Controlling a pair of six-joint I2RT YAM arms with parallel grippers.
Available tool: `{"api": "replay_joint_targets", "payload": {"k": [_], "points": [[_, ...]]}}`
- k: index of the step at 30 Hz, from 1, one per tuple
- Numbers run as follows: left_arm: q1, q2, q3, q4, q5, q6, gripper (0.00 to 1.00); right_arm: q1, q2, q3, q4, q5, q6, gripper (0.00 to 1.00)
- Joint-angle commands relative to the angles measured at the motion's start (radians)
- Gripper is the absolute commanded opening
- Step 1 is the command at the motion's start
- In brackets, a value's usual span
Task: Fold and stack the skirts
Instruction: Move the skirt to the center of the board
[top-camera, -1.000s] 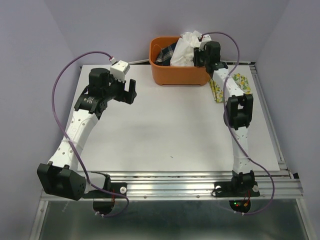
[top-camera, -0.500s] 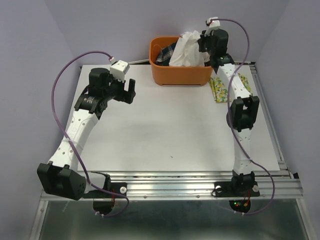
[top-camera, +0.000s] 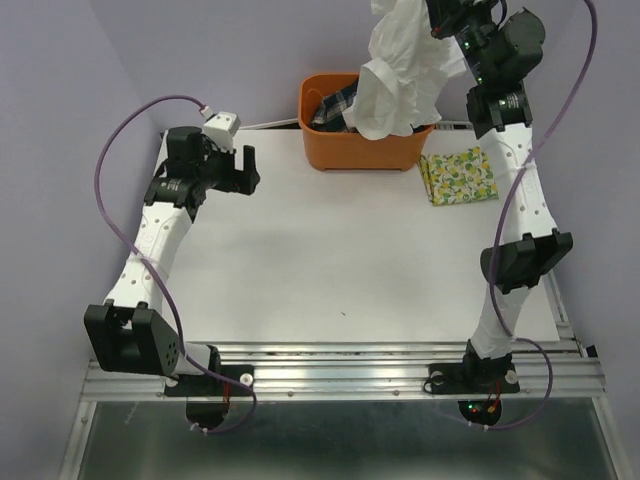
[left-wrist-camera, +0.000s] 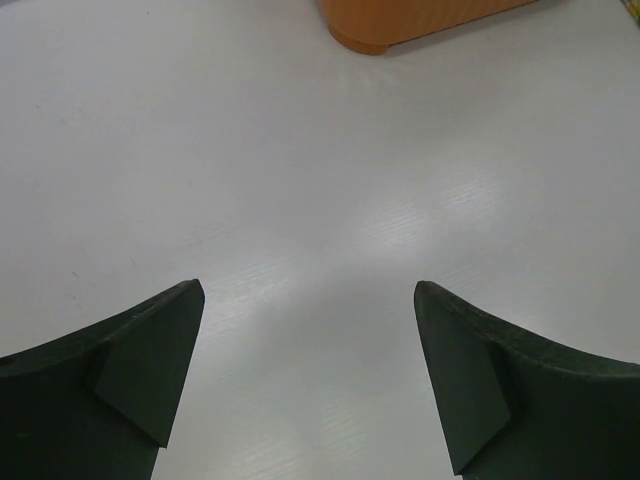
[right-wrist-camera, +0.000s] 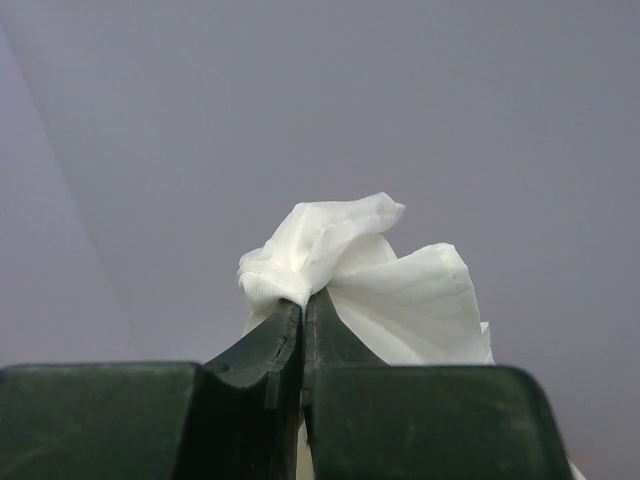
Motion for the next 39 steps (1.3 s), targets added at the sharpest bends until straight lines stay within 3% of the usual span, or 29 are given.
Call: {"api": "replay_joint_targets", "payload": {"k": [1, 7, 14, 21, 26, 31, 36, 39], "points": [[0.105, -0.009, 0.071, 0.058, 0.184, -0.058, 0.98, 0.008, -0.150, -0.047, 0.064, -0.097, 0.110, 0.01], [0.119, -0.039, 0.054, 0.082, 0.304, -0.044, 0.96, 0.018, -0.262, -0.096, -0.002, -0.152, 0.222, 0.01], [0.119, -0.108, -0.018, 0.131, 0.417, -0.023, 0.92, 0.039, -0.438, -0.295, -0.094, -0.135, 0.377, 0.01], [0.119, -0.131, -0.055, 0.067, 0.486, 0.086, 0.88, 0.050, -0.615, -0.888, -0.135, -0.088, 0.425, 0.01], [0.119, -0.128, -0.093, -0.065, 0.492, 0.233, 0.83, 0.050, -0.579, -1.160, -0.125, -0.030, 0.417, 0.01], [0.121, -0.144, -0.182, -0.135, 0.449, 0.383, 0.80, 0.050, -0.463, -1.252, -0.048, 0.086, 0.368, 0.01], [0.012, -0.180, -0.288, -0.143, 0.419, 0.405, 0.76, 0.050, -0.422, -1.280, -0.043, 0.142, 0.327, 0.01], [-0.110, -0.192, -0.346, -0.110, 0.365, 0.374, 0.74, 0.050, -0.431, -1.268, -0.133, 0.133, 0.272, 0.38]]}}
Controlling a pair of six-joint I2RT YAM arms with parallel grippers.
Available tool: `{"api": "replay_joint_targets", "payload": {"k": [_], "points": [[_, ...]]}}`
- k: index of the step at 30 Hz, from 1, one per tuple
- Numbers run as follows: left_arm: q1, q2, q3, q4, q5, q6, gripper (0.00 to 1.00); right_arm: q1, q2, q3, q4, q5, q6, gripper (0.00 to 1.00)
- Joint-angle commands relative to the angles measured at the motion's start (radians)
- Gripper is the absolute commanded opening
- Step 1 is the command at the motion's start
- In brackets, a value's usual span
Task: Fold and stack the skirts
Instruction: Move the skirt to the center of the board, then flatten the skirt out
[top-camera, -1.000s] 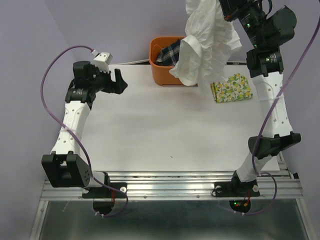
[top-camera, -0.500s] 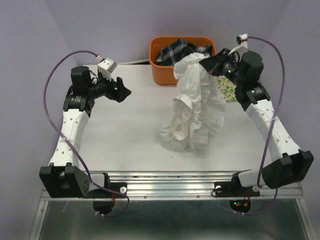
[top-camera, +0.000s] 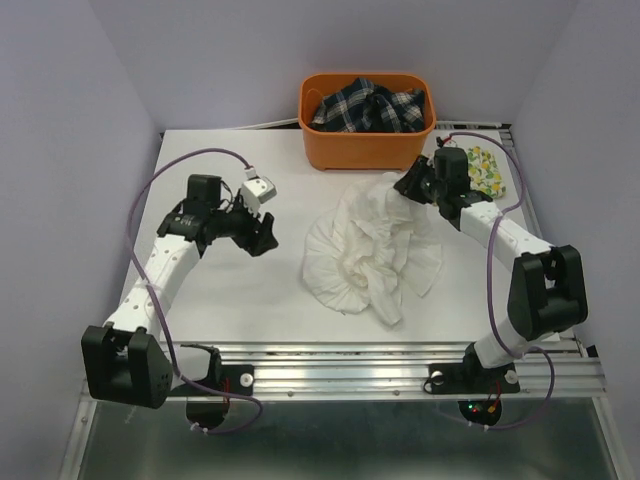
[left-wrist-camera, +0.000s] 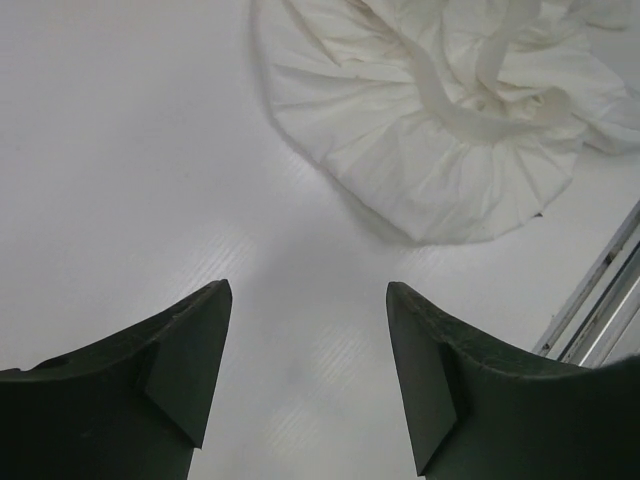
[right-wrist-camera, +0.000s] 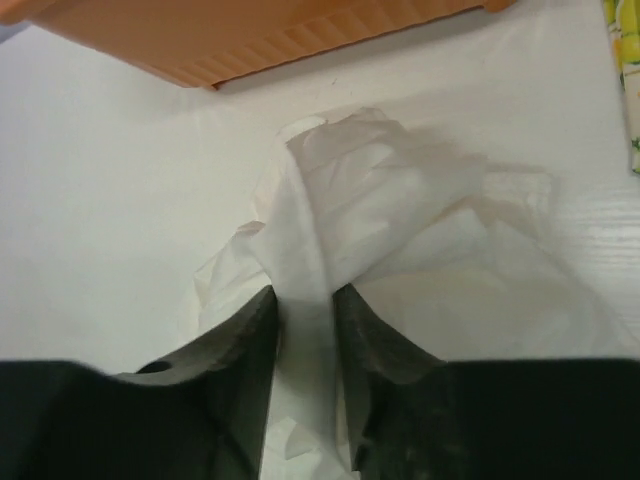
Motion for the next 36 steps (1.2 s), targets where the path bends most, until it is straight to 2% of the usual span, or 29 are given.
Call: {"api": "replay_joint_targets", "payload": {"k": [1, 2, 5, 6, 8, 9, 11, 13, 15, 18, 20, 24, 29, 36], "points": [[-0.197, -0.055, -0.063, 0.030, -0.072, 0.004, 0.74, 0.004, -0.052, 0.031, -0.016, 0.036, -0.100, 0.65], [-0.234, -0.055, -0.085, 0.064, -0.084, -0.011, 0.74, 0.004, -0.063, 0.037, -0.062, 0.011, -0.170, 0.73], [-0.314, -0.028, -0.090, 0.098, -0.081, -0.007, 0.74, 0.004, -0.104, 0.078, -0.136, -0.082, -0.322, 0.80], [-0.317, -0.011, -0.071, 0.095, -0.023, 0.022, 0.74, 0.004, -0.110, 0.095, -0.197, -0.190, -0.438, 0.82], [-0.316, 0.041, -0.044, 0.075, 0.031, 0.068, 0.75, 0.004, -0.107, 0.151, -0.316, -0.336, -0.560, 0.84], [-0.316, 0.060, -0.022, 0.078, 0.054, 0.068, 0.74, 0.004, -0.103, 0.169, -0.359, -0.380, -0.693, 0.84], [-0.314, 0.103, -0.008, 0.108, 0.107, 0.053, 0.74, 0.004, -0.078, 0.193, -0.434, -0.472, -0.812, 0.86], [-0.313, 0.126, -0.004, 0.137, 0.144, 0.024, 0.74, 0.013, -0.051, 0.245, -0.548, -0.495, -0.967, 0.89], [-0.308, 0.129, -0.014, 0.177, 0.161, 0.010, 0.74, 0.025, 0.001, 0.284, -0.655, -0.535, -1.072, 0.88], [-0.288, 0.114, -0.040, 0.233, 0.181, -0.025, 0.74, 0.070, 0.073, 0.368, -0.773, -0.546, -1.339, 0.76], [-0.262, 0.109, -0.051, 0.248, 0.204, -0.048, 0.75, 0.102, 0.100, 0.402, -0.806, -0.555, -1.427, 0.72], [-0.178, 0.114, -0.063, 0.231, 0.273, -0.071, 0.74, 0.183, 0.141, 0.406, -0.835, -0.503, -1.643, 0.72], [-0.116, 0.089, -0.091, 0.239, 0.295, -0.085, 0.75, 0.259, 0.187, 0.387, -0.861, -0.393, -1.757, 0.72], [-0.116, 0.040, -0.161, 0.268, 0.261, -0.107, 0.74, 0.297, 0.245, 0.429, -0.878, -0.322, -1.806, 0.73]]}}
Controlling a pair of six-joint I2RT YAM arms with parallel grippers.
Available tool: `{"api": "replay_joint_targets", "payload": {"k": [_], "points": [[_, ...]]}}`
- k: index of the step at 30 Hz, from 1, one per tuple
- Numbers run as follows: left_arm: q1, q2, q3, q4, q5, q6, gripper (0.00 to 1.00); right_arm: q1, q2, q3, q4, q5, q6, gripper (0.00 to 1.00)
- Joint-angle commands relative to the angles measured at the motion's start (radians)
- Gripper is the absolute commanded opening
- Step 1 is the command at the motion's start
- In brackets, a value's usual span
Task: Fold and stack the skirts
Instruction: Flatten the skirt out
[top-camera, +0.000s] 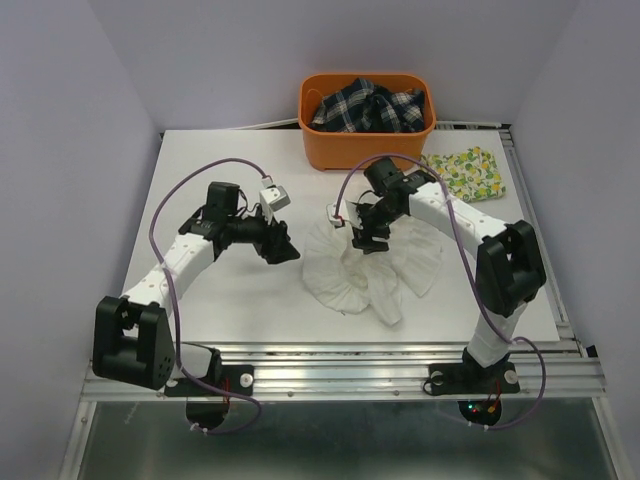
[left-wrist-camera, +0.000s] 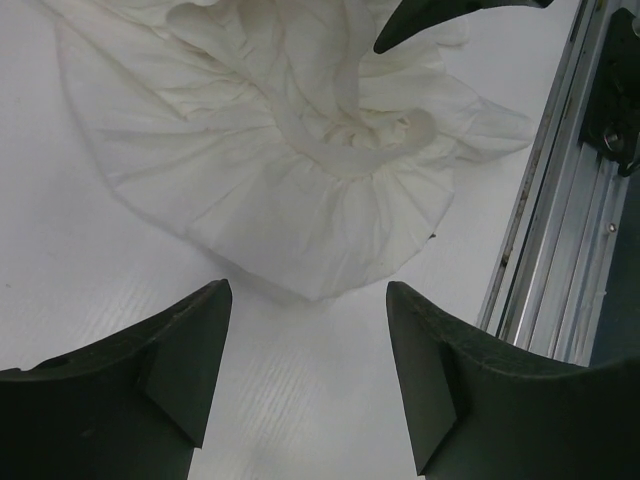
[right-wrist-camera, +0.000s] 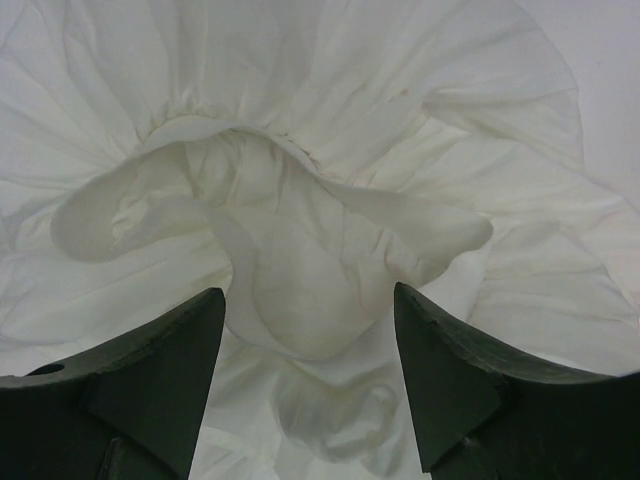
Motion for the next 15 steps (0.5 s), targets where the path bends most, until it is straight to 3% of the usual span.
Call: {"api": "replay_joint_targets", "payload": {"k": [1, 9, 15], "points": [[-0.001, -0.074, -0.045, 0.049, 0.024, -0.021, 0.74, -0.002, 0.028, 0.076, -0.051, 0.064, -0.105, 0.74], [-0.001, -0.092, -0.061, 0.064, 0.022, -0.027, 0.74, -0.002, 0.041, 0.094, -0.152, 0.148, -0.244, 0.79], [-0.001, -0.109, -0.070, 0.062, 0.014, -0.025, 0.74, -0.002, 0.055, 0.241, -0.241, 0.083, -0.185, 0.80]]}}
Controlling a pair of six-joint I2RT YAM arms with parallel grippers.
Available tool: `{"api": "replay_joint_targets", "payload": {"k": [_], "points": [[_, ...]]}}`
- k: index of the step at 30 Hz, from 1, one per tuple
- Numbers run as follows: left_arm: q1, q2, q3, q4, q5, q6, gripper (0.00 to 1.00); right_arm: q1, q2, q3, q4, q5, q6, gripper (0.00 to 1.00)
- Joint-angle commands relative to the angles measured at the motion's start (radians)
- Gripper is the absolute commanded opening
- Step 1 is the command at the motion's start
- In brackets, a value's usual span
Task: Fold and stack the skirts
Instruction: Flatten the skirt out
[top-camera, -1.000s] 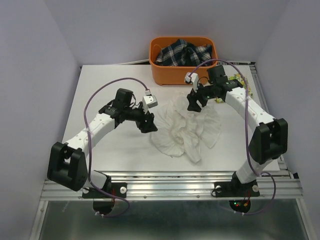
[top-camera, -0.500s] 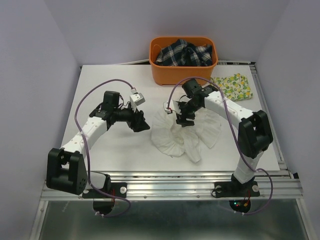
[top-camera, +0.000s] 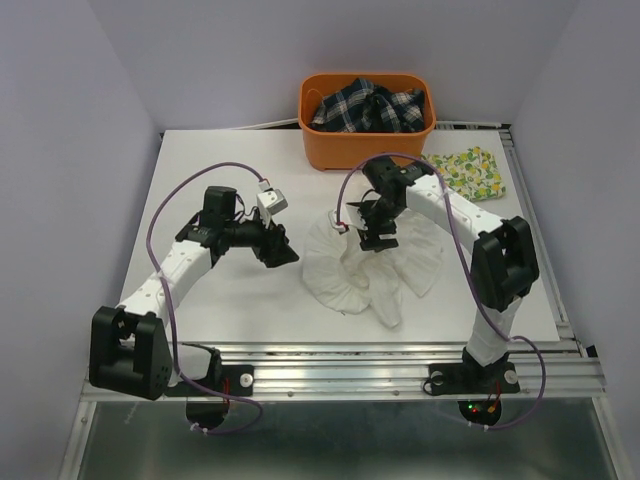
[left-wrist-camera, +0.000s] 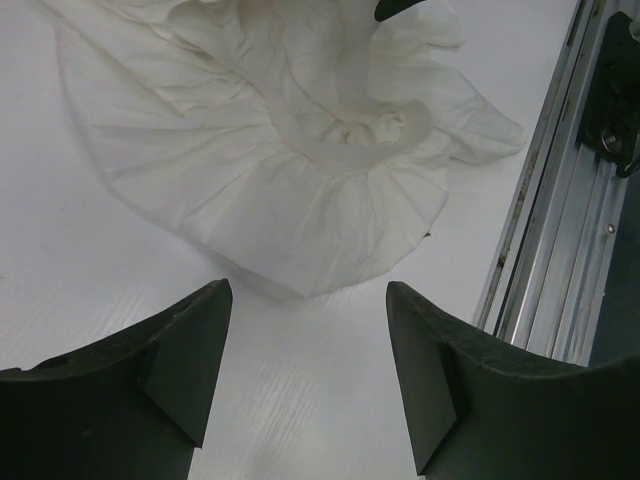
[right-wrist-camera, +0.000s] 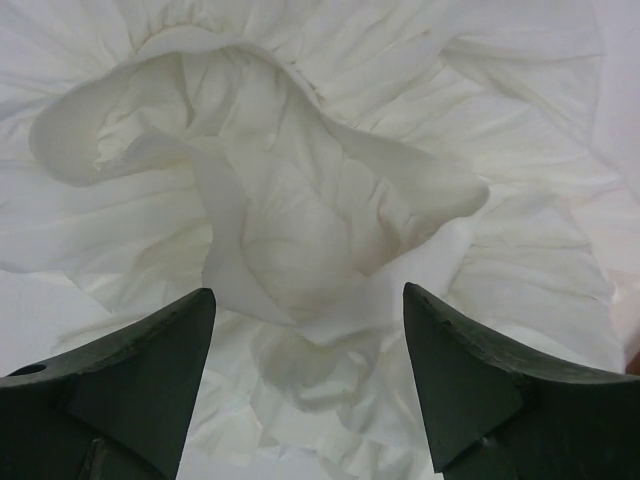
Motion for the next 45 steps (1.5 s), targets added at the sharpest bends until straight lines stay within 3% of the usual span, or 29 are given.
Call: {"api": "replay_joint_targets", "payload": {"k": [1, 4, 7, 16, 33, 36, 38, 39, 40, 41, 43, 45], "points": [[-0.001, -0.054, -0.014, 0.029, 0.014, -0.005, 0.74, -0.002, 0.004, 0.191, -0.099, -0.057, 0.033, 0.81], [-0.001, -0.053, -0.016, 0.032, 0.016, -0.007, 0.74, -0.002, -0.003, 0.265, -0.133, -0.083, 0.042, 0.81], [-0.001, -0.040, -0.013, 0.032, 0.023, -0.007, 0.74, -0.002, -0.028, 0.229, -0.114, -0.051, 0.006, 0.81], [-0.001, -0.037, 0.017, 0.007, 0.012, 0.006, 0.74, -0.002, 0.006, 0.154, -0.112, 0.050, -0.087, 0.62], [-0.001, -0.039, 0.017, 0.010, 0.008, 0.003, 0.74, -0.002, 0.075, 0.100, -0.064, 0.099, -0.142, 0.64], [-0.001, -0.039, 0.017, 0.012, 0.008, 0.003, 0.74, -0.002, 0.089, 0.103, -0.038, 0.090, -0.137, 0.58], [-0.001, -0.039, 0.015, 0.013, 0.005, 0.003, 0.74, -0.002, 0.098, 0.113, -0.032, 0.084, -0.125, 0.47], [-0.001, -0.039, 0.012, 0.012, 0.003, 0.003, 0.74, -0.002, 0.112, 0.129, -0.040, 0.089, -0.124, 0.35], [-0.001, -0.039, 0.009, 0.013, 0.003, 0.001, 0.74, -0.002, 0.118, 0.139, -0.047, 0.092, -0.120, 0.35], [-0.001, -0.039, 0.007, 0.018, 0.002, 0.001, 0.74, -0.002, 0.131, 0.149, -0.055, 0.095, -0.116, 0.20], [-0.001, -0.037, 0.000, 0.038, -0.006, -0.011, 0.74, 0.007, 0.135, 0.182, -0.080, 0.099, -0.088, 0.01], [-0.001, -0.033, -0.003, 0.056, -0.014, -0.020, 0.74, 0.007, 0.126, 0.202, -0.096, 0.093, -0.071, 0.01]]}}
